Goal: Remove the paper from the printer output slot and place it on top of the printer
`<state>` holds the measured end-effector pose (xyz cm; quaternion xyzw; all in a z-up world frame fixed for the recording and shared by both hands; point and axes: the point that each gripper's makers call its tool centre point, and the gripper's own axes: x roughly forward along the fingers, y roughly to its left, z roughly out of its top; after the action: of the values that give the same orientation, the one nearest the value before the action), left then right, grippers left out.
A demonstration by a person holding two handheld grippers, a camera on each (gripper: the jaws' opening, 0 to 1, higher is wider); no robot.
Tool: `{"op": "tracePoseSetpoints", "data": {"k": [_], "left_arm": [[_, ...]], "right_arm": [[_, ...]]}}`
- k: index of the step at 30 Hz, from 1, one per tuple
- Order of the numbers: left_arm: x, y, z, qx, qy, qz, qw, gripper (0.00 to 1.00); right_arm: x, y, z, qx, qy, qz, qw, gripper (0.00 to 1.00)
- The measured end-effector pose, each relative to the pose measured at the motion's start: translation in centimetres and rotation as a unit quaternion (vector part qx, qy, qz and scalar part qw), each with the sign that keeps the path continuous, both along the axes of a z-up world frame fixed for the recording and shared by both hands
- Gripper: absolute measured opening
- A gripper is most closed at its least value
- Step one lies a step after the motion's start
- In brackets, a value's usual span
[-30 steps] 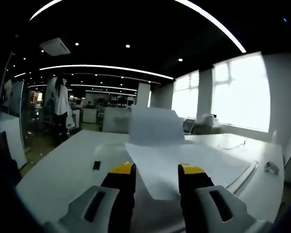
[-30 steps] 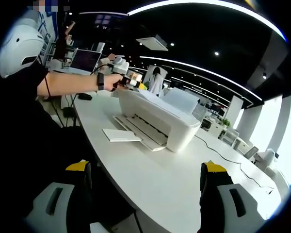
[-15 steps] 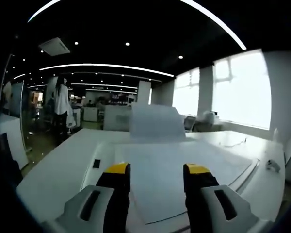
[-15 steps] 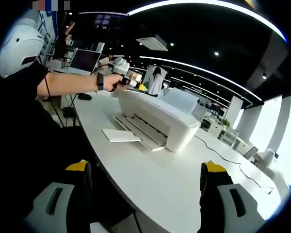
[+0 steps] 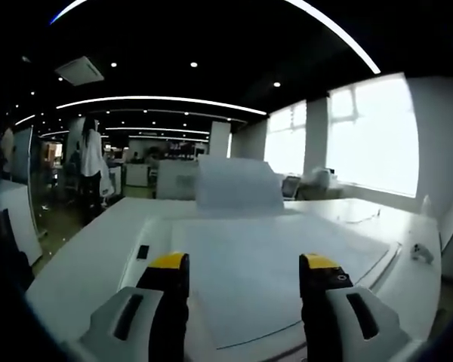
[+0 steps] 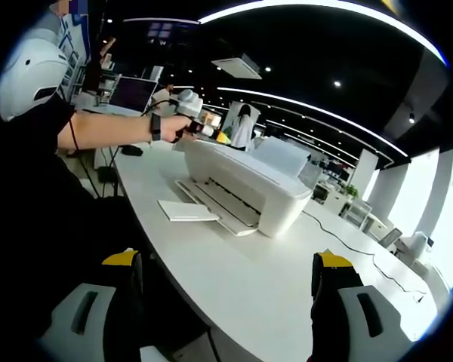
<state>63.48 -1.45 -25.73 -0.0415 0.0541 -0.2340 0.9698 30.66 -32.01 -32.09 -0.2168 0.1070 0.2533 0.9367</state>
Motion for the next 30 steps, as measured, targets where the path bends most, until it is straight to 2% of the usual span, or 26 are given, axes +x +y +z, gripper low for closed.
{"op": "tracePoseSetpoints", "data": {"k": [16,30], "left_arm": [[-0.7,-0.2,0.0,0.008,-0.005,0.0,1.0,0.72],[-1.3,-0.3,0.1,0.024,-0.02,0.008,0.9995,0.87]], "right_arm": [[-0.1,-0.2,-0.1,0.0,0.0,-0.002,1.0,0.88],[-0.1,-0.1,-0.1,0.0,0.0,-0.002,1.0,0.88]]}}
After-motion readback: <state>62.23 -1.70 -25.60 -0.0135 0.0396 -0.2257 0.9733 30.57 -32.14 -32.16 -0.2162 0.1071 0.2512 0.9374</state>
